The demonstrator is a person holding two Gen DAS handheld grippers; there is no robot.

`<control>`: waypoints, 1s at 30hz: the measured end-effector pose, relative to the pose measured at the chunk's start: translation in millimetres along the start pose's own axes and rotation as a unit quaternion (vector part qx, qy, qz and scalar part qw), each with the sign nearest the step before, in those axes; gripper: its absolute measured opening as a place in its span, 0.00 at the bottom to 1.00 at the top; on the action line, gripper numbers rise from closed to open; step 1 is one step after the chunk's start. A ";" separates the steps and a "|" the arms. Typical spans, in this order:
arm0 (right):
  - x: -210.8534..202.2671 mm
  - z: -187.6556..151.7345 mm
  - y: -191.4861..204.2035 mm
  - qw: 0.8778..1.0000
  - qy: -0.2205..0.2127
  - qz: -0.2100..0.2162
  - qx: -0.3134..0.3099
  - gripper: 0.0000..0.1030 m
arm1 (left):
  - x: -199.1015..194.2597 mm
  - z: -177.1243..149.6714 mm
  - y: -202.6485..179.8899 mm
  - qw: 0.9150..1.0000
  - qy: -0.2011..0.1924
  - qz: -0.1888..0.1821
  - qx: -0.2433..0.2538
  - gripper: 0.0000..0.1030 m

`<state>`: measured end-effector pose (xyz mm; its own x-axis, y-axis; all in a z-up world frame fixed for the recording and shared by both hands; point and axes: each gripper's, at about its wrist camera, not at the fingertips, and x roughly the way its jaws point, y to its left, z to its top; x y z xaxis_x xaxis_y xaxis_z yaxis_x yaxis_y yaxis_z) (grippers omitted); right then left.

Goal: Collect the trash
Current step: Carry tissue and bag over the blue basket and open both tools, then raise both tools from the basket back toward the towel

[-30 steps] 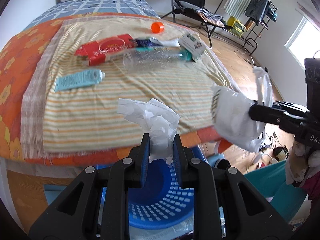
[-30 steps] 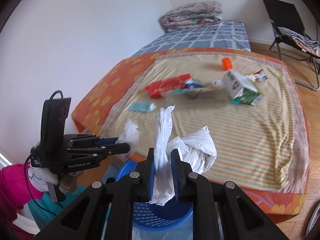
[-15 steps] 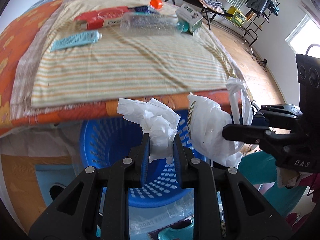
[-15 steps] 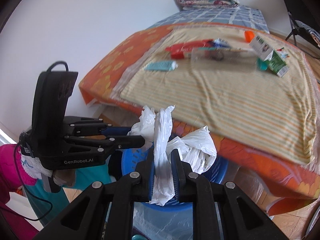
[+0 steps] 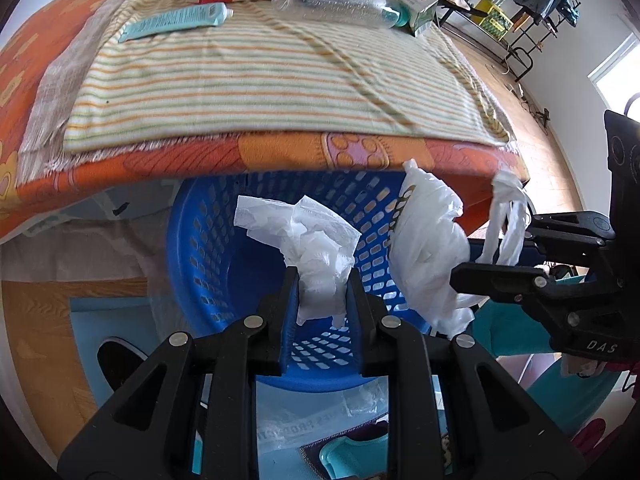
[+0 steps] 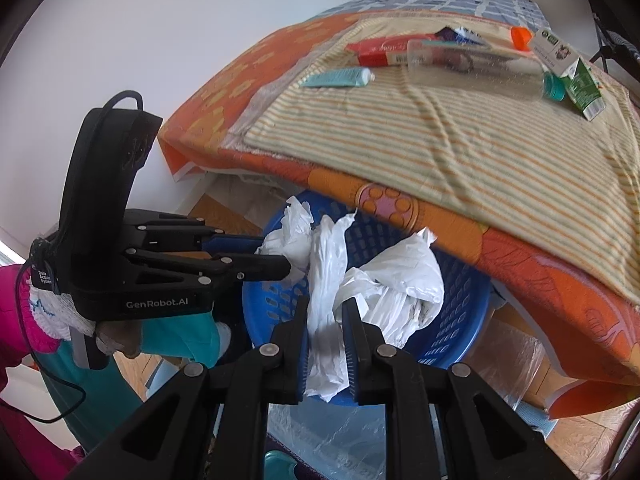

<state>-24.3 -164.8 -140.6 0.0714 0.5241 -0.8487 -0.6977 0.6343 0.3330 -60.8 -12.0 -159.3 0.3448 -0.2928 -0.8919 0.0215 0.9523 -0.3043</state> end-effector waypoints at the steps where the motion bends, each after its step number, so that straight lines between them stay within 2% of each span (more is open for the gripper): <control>1: 2.4 -0.8 1.1 1.000 0.003 -0.001 -0.003 0.14 | 0.0 -0.4 0.5 1.000 0.000 0.001 0.000 0.21; 8: 9.6 -0.6 -0.8 1.000 0.007 -0.008 -0.003 0.14 | 3.3 -1.0 1.9 1.000 0.002 0.011 0.003 0.21; 10: 11.5 -0.1 -2.1 1.000 0.008 -0.011 -0.001 0.15 | 4.7 -0.7 2.3 1.000 0.005 0.014 0.002 0.25; 11: 11.7 -0.2 -2.4 1.000 0.008 -0.012 -0.001 0.15 | 5.0 -0.9 3.3 1.000 0.006 0.015 0.001 0.32; 12: 12.0 -0.2 -2.5 1.000 0.009 -0.016 -0.001 0.19 | 4.8 -1.3 4.5 1.000 0.005 0.018 -0.001 0.38; 13: 11.6 -0.7 -2.8 1.000 0.010 -0.018 0.000 0.30 | 4.8 -1.6 4.9 1.000 0.003 0.020 -0.002 0.40; 14: 11.3 -0.7 -3.4 1.000 0.008 -0.023 0.002 0.36 | 4.4 -1.7 6.2 1.000 0.002 0.022 -0.003 0.41; 16: 8.7 -0.4 -3.9 1.000 0.003 -0.029 0.005 0.53 | 3.9 -2.3 8.1 1.000 0.002 0.024 -0.005 0.41; 19: 5.5 1.4 -6.6 0.999 -0.004 -0.038 0.011 0.68 | 4.3 -2.2 9.8 1.000 0.003 0.027 -0.008 0.44; 21: 4.2 2.7 -8.2 0.999 -0.006 -0.042 0.014 0.72 | 4.1 -2.6 10.9 0.999 0.002 0.031 -0.010 0.60; 27: 1.4 2.9 -13.1 0.998 -0.011 -0.052 0.024 0.82 | 3.7 0.1 12.1 0.999 0.000 0.036 -0.012 0.61; 30: 1.2 5.3 -15.4 0.998 -0.011 -0.058 0.029 0.83 | 3.3 1.8 12.1 0.999 0.000 0.037 -0.014 0.61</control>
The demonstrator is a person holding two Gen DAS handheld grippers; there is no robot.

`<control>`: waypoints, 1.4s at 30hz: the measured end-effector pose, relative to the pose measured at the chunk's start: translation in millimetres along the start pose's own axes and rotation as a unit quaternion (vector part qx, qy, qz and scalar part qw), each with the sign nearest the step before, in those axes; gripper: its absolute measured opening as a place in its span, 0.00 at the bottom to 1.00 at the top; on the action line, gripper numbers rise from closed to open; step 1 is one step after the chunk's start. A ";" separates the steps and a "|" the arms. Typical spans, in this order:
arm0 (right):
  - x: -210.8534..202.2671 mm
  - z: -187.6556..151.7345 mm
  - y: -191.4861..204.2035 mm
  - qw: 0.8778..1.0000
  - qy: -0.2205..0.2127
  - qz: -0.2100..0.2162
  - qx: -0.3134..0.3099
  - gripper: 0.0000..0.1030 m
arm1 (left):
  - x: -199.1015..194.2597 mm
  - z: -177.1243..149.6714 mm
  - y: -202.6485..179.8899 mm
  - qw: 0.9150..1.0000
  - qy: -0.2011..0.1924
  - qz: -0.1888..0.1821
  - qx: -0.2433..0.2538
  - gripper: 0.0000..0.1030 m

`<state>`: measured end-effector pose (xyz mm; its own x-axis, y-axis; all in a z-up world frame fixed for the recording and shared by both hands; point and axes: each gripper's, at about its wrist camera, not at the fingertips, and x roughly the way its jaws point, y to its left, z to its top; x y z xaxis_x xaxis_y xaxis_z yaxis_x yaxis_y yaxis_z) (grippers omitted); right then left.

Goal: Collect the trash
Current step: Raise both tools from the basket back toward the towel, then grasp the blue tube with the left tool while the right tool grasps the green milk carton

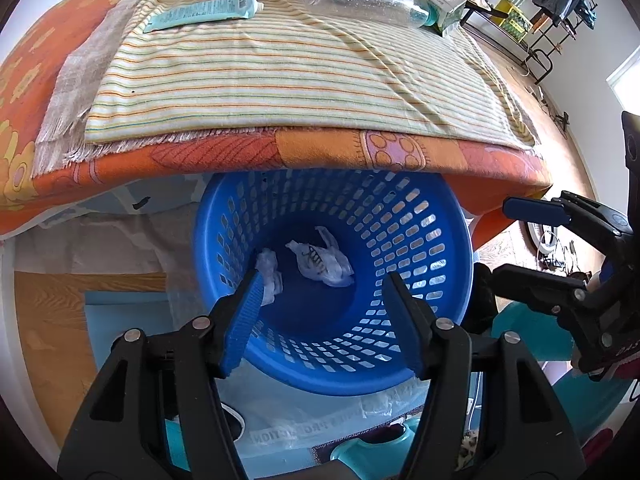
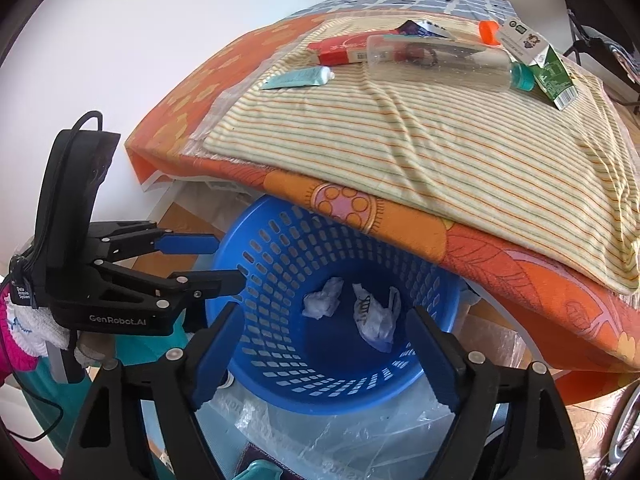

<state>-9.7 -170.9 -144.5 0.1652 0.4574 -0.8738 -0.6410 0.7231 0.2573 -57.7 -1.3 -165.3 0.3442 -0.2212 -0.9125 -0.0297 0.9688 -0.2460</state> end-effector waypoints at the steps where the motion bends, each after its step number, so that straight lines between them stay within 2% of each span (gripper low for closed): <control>1: -0.7 0.0 -0.9 1.000 -0.001 -0.002 0.001 0.83 | -0.4 1.0 0.0 1.000 0.000 0.000 0.001 0.61; 8: -13.8 6.7 -8.6 1.000 -0.021 -0.011 0.016 0.87 | -10.4 18.6 0.1 1.000 -0.016 0.001 0.007 0.62; 22: -51.2 44.5 -42.9 0.995 -0.083 -0.037 0.045 0.88 | -33.5 88.3 7.3 0.997 -0.067 0.017 0.028 0.62; 31: -81.5 89.5 -93.8 0.983 -0.133 -0.055 0.110 0.88 | -39.3 149.6 42.5 0.994 -0.099 0.035 0.012 0.62; 35: -91.8 119.9 -115.6 0.975 -0.153 -0.079 0.139 0.89 | -35.4 175.0 58.2 0.994 -0.104 0.040 0.012 0.62; 42: -93.3 174.7 -136.8 0.966 -0.168 -0.139 0.140 0.91 | -12.1 214.5 83.7 0.996 -0.086 0.003 -0.005 0.62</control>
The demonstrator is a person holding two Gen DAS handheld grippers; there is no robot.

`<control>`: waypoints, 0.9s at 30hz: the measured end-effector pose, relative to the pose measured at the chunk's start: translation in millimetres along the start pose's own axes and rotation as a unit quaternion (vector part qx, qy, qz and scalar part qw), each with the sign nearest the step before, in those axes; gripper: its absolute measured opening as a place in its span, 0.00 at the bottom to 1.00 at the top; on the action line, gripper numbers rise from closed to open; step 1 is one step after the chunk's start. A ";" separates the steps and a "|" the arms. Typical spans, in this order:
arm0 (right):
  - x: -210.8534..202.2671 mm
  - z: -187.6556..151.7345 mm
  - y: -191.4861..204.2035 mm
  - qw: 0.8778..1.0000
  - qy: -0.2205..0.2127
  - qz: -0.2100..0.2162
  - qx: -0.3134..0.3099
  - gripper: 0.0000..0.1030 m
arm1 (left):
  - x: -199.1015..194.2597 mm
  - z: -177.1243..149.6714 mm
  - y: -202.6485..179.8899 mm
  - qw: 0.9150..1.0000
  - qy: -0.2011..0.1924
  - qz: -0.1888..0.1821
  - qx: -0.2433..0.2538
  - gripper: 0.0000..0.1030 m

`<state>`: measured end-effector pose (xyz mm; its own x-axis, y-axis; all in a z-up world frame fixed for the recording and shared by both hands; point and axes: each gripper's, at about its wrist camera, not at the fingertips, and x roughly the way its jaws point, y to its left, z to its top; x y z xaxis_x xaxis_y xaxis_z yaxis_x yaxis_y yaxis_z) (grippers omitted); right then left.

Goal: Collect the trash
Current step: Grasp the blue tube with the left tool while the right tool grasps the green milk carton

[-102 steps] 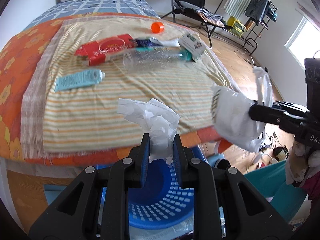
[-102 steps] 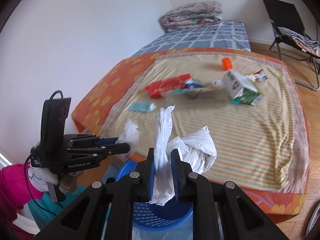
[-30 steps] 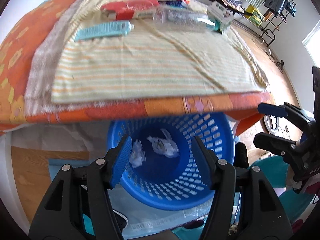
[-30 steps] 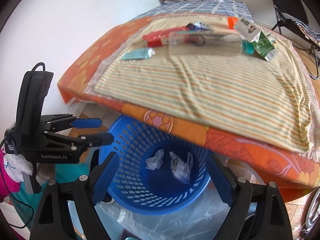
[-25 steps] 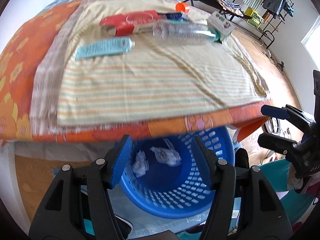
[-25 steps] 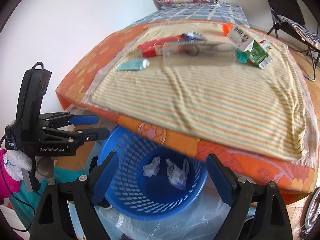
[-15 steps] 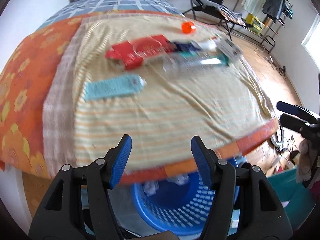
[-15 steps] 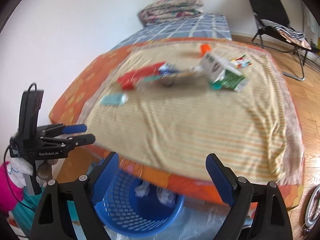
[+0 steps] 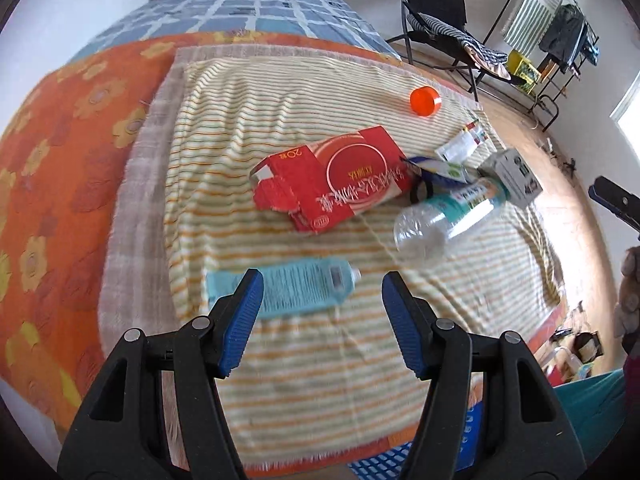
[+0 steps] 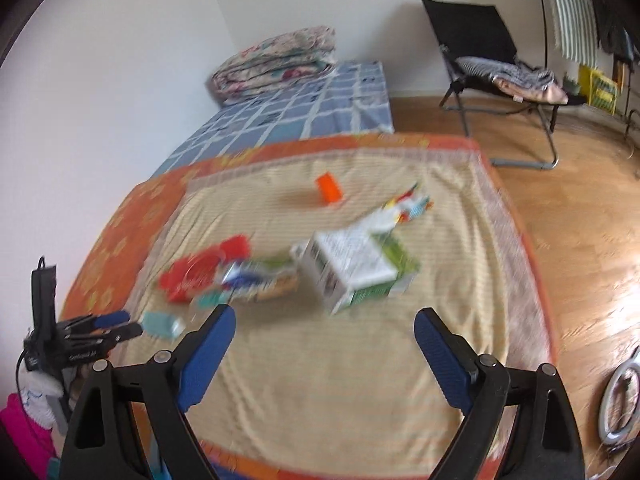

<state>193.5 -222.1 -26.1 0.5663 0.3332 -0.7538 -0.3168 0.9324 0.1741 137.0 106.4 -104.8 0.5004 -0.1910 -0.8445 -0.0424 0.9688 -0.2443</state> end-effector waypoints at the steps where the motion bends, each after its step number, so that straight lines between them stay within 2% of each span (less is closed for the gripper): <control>1: 5.2 6.9 0.7 1.000 0.002 -0.006 -0.004 0.91 | 2.7 2.9 2.3 1.000 0.002 -0.001 -0.004 0.62; 7: 35.7 37.4 5.6 0.999 0.004 -0.046 -0.027 0.91 | 26.8 17.4 25.0 1.000 0.021 -0.005 -0.022 0.62; 13: 76.7 56.3 4.2 0.997 0.032 -0.066 -0.027 0.90 | 43.4 10.7 44.2 0.997 0.052 -0.033 -0.051 0.62; 21: 121.8 60.3 -0.3 0.991 0.086 -0.092 -0.033 0.90 | 39.7 -6.0 36.5 0.995 0.075 -0.052 -0.033 0.62; 27: 120.7 50.6 -4.3 0.987 0.112 -0.108 -0.051 0.88 | 31.4 -20.6 19.6 0.994 0.089 -0.062 -0.004 0.62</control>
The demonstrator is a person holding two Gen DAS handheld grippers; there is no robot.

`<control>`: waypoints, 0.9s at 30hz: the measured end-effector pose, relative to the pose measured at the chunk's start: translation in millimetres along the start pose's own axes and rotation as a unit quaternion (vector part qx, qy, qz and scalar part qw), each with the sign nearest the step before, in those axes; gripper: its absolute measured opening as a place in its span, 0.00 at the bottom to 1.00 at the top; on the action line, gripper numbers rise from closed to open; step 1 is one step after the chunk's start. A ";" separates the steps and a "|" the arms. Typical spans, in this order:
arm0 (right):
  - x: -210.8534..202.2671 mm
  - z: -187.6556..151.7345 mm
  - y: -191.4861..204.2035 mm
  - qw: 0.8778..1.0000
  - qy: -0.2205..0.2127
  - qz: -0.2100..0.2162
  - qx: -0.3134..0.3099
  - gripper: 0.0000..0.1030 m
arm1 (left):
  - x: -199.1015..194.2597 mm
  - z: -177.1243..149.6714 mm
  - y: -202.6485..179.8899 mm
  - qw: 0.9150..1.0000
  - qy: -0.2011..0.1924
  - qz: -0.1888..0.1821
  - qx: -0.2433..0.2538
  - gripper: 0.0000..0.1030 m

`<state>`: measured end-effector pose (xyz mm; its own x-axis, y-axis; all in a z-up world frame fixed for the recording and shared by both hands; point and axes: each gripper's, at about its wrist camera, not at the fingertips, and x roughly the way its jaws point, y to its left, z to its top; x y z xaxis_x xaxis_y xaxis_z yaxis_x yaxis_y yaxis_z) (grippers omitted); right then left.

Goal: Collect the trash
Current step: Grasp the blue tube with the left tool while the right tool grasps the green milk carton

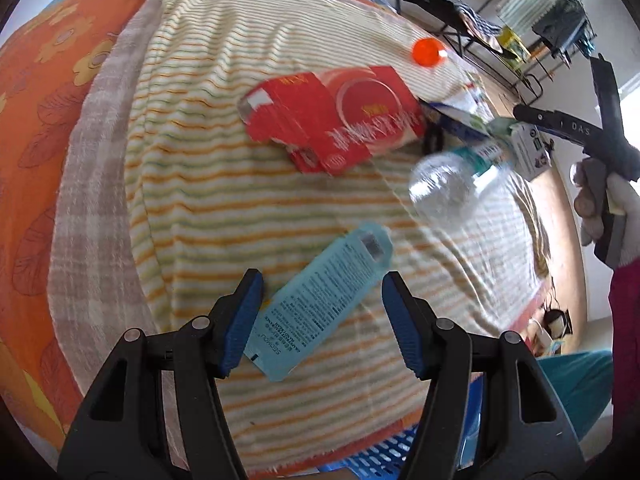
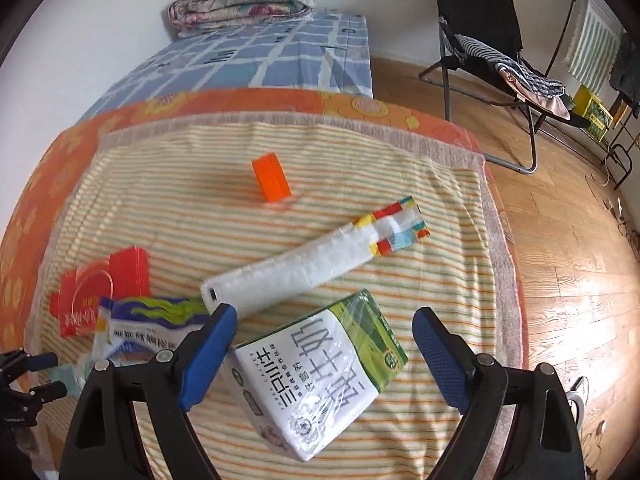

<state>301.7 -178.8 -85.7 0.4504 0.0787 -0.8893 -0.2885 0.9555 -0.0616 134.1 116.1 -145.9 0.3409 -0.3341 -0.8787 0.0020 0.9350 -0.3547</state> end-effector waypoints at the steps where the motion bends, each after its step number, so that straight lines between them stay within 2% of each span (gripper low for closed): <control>1: -1.6 -2.2 -2.0 1.000 0.001 0.002 0.000 0.88 | -0.4 -1.8 -1.8 1.000 0.002 0.001 0.003 0.62; 7: -11.1 -30.3 -19.2 1.000 0.023 0.010 -0.002 0.88 | -1.8 -18.2 -21.6 0.999 0.010 0.024 0.040 0.62; 11: -9.3 -53.3 -38.8 0.999 0.042 0.024 0.016 0.88 | -0.6 -28.2 -37.1 0.996 0.014 0.055 0.071 0.62; 13: -8.4 -62.1 -51.1 0.997 0.043 0.051 0.044 0.88 | 1.9 -31.1 -41.8 0.994 0.013 0.068 0.082 0.60; 16: -3.7 -70.7 -67.4 0.991 0.042 0.088 0.095 0.90 | 6.0 -35.7 -45.1 0.992 0.016 0.091 0.092 0.51; 19: 5.1 -76.5 -78.5 0.985 0.044 0.107 0.130 0.90 | 6.4 -38.0 -45.5 0.990 0.011 0.101 0.096 0.49; 21: 10.7 -79.4 -83.7 0.982 0.047 0.111 0.146 0.90 | 7.5 -37.5 -45.6 0.989 0.007 0.112 0.097 0.42; 27: 22.3 -81.0 -95.9 0.971 0.058 0.141 0.186 0.85 | 12.4 -25.8 -47.3 0.986 0.000 0.129 0.102 0.41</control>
<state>270.9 -291.7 -136.3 0.2944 0.3395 -0.8934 -0.0521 0.9391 0.3397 113.9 64.7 -148.3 0.3551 -0.0826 -0.9312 0.1036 0.9934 -0.0486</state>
